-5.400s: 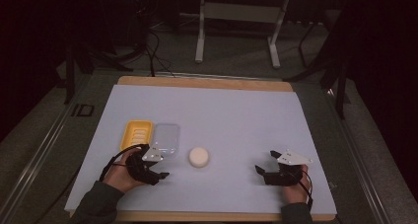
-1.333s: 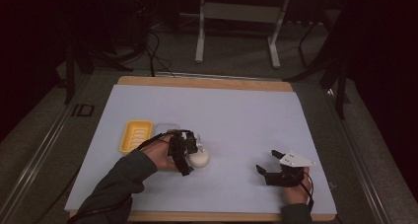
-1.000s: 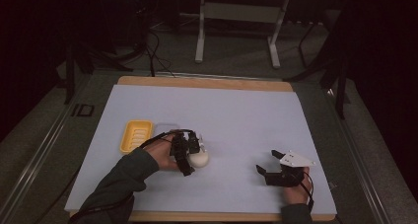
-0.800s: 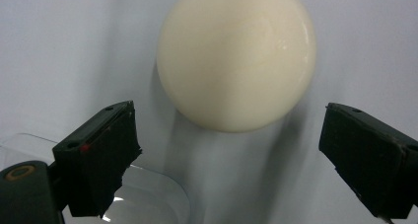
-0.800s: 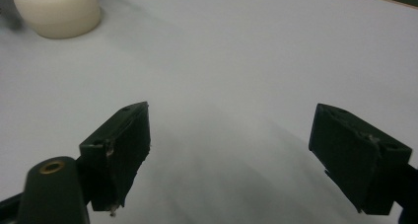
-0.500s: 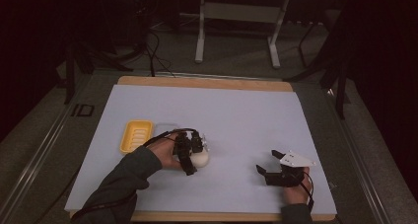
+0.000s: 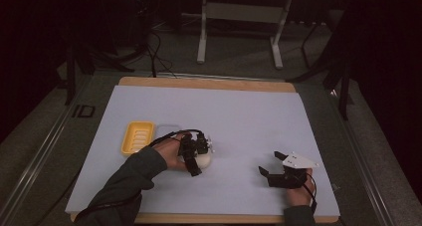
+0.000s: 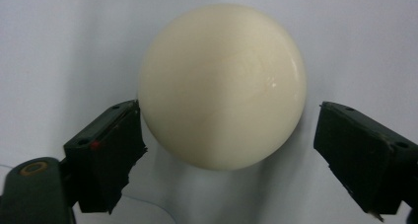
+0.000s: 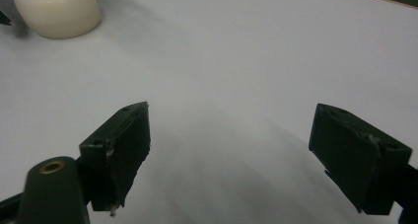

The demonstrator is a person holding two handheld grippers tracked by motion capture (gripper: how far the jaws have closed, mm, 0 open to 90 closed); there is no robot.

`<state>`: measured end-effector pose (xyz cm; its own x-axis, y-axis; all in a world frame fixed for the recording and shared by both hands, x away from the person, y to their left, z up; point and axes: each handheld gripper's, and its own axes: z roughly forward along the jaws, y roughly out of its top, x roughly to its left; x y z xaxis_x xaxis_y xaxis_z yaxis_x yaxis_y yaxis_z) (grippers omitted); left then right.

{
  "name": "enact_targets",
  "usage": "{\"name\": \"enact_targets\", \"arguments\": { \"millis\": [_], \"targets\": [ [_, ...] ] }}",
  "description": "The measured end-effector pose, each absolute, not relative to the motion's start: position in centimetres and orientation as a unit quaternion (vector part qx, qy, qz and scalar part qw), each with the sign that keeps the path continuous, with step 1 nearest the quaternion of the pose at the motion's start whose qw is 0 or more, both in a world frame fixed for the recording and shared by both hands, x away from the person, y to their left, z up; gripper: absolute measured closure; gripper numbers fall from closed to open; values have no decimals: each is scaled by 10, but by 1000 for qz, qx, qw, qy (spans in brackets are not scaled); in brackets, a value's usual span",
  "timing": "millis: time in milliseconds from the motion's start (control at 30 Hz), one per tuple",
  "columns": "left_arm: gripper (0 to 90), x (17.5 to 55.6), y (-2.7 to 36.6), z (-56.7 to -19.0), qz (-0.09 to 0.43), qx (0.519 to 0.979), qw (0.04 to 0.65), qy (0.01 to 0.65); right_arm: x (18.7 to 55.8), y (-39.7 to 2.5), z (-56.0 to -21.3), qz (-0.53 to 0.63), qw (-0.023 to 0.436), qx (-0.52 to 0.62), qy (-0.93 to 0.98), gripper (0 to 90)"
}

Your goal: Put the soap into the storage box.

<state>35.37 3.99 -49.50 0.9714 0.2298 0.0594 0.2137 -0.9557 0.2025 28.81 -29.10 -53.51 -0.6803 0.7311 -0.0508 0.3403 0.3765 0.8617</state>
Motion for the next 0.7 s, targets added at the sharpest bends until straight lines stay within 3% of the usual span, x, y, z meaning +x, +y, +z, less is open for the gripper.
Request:
{"name": "enact_targets", "arguments": {
  "millis": [700],
  "targets": [
    [147, 363, 31, -503, 34, 989, 86, 119, 288, -291, -535, 448, 218, 335, 800, 157]
  ]
}}
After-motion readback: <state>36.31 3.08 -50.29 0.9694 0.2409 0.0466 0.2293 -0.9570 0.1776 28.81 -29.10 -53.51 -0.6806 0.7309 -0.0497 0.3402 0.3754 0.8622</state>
